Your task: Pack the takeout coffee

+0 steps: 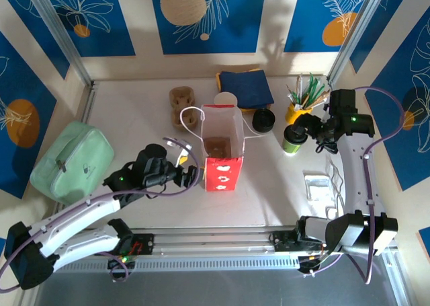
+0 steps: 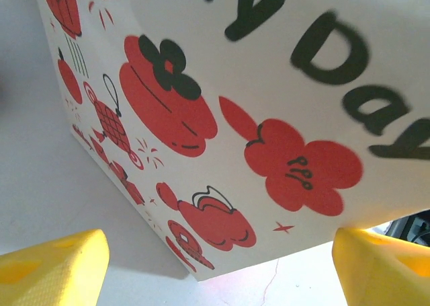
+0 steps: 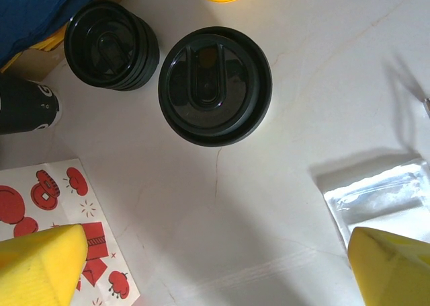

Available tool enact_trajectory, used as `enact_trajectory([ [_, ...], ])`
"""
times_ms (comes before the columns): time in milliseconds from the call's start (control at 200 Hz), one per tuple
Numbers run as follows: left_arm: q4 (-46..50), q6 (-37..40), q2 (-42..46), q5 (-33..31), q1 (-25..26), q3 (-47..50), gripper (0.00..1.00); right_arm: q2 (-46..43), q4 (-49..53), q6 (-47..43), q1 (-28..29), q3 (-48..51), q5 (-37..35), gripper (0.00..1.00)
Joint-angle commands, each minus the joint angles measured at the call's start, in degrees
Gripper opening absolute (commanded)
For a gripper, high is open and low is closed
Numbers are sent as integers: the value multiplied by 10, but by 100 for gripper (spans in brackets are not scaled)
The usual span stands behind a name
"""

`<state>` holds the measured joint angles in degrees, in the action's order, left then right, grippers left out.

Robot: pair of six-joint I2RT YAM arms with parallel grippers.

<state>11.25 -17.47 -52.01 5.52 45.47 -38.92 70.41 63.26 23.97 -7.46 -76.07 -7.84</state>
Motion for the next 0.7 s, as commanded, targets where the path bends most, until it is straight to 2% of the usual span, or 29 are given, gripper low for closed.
enact_trajectory([
  [0, 8, 17, 27, -2, -5, 3, 86, 11, 1, -10, 10, 0, -10, 100],
  [140, 46, 33, 60, -52, -5, -9, 86, 38, -5, -10, 25, -10, -25, 99],
  [315, 90, -5, 108, -214, -6, -12, 92, 79, -3, -17, 37, -28, -54, 99],
  [410, 99, -22, 132, -277, -7, -1, 93, 97, -4, -28, 35, -32, -58, 100],
  [520, 95, -23, 148, -299, -9, 11, 94, 117, -7, -44, 34, -41, -46, 100],
  [690, 94, -25, 140, -297, -10, 10, 94, 152, 1, -50, 35, -67, -43, 100],
])
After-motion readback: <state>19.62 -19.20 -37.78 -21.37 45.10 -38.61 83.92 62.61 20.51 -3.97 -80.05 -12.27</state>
